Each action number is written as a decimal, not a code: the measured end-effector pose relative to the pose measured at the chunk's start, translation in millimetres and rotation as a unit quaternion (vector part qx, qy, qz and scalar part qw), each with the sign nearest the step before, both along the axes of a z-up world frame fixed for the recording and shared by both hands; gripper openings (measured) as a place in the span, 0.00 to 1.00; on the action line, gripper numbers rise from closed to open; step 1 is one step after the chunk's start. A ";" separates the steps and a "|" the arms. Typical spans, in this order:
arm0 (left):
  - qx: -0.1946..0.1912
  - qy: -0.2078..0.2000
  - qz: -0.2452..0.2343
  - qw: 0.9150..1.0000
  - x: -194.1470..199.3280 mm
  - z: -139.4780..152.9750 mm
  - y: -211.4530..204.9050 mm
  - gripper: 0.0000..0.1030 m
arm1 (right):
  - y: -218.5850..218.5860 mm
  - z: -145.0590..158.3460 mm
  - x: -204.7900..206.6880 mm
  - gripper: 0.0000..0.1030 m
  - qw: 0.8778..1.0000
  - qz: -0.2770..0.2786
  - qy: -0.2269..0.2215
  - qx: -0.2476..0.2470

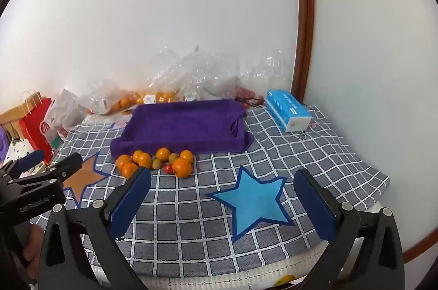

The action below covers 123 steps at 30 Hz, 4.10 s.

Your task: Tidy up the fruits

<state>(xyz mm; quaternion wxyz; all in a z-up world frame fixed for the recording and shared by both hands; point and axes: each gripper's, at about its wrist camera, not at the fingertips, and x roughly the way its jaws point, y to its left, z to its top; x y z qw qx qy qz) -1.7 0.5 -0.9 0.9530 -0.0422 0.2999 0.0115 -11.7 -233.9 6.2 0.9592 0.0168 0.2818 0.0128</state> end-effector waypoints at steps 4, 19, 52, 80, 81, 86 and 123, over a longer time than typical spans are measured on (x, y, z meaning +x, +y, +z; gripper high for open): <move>-0.014 -0.005 -0.001 1.000 -5.6 -3.1 14.3 1.00 | 3.9 -0.1 0.6 1.00 1.000 0.007 0.005 0.000; 0.003 0.004 -0.009 1.000 -4.5 3.5 -9.9 1.00 | -3.8 -1.3 -5.2 1.00 1.000 -0.001 0.008 0.022; -0.006 0.012 0.006 1.000 -8.3 -4.7 -1.4 1.00 | 2.6 -1.0 -12.2 1.00 1.000 0.001 0.000 0.025; -0.014 0.007 0.011 1.000 -8.6 -5.1 2.6 1.00 | 15.2 0.8 -16.7 1.00 0.999 0.016 -0.008 0.028; -0.013 0.006 0.011 1.000 -8.2 -5.1 2.7 1.00 | 16.1 -0.1 -16.5 1.00 0.999 0.018 -0.009 0.030; 0.001 0.003 0.011 1.000 -6.0 -5.2 2.4 1.00 | 21.5 -7.0 -10.8 1.00 0.999 0.025 -0.004 0.031; -0.007 0.082 0.049 0.995 109.3 -89.2 61.0 0.91 | 25.0 -90.0 139.0 0.88 0.994 0.048 0.085 0.040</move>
